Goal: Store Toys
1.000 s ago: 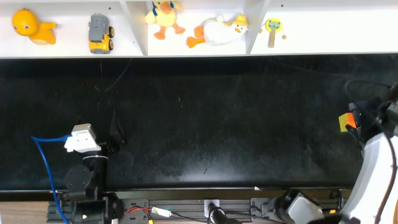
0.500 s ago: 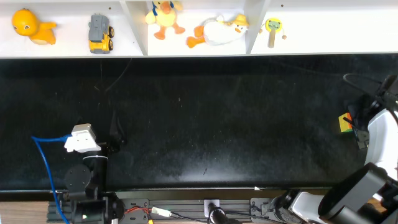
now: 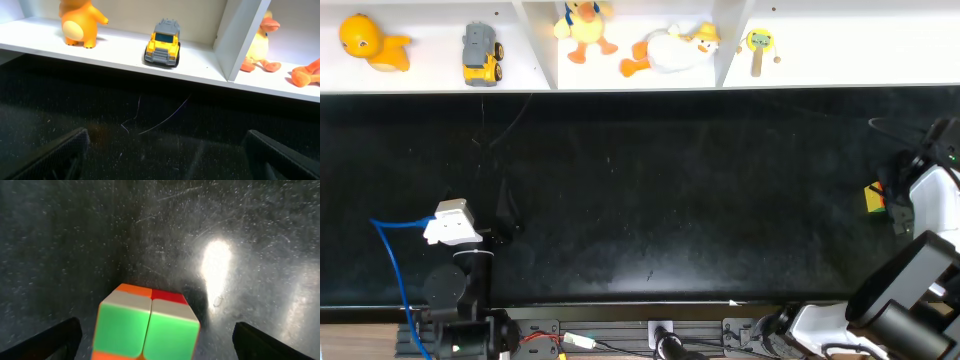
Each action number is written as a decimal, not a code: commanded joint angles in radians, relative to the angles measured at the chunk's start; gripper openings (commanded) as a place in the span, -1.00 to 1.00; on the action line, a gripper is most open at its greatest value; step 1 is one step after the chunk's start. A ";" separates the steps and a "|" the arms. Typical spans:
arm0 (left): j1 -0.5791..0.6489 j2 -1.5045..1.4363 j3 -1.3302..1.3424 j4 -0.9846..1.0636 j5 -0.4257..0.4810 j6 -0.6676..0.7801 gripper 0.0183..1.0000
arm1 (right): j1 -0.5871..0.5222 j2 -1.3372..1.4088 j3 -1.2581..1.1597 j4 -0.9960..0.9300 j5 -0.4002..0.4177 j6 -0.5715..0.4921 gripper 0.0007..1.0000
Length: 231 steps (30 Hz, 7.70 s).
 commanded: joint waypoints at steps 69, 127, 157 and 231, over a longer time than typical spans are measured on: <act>-0.008 -0.012 -0.010 0.005 -0.012 -0.007 1.00 | 0.107 0.012 -0.225 1.335 -0.590 -0.724 -0.91; -0.008 -0.012 -0.010 0.005 -0.012 -0.007 1.00 | 0.218 0.154 0.054 0.933 -0.423 -0.747 1.00; -0.008 -0.012 -0.010 0.005 -0.012 -0.007 1.00 | 0.519 -0.869 0.053 -0.101 -0.454 -0.859 1.00; -0.008 -0.012 -0.010 0.005 -0.012 -0.007 1.00 | 0.628 -1.666 -1.044 0.690 -0.217 -0.320 0.99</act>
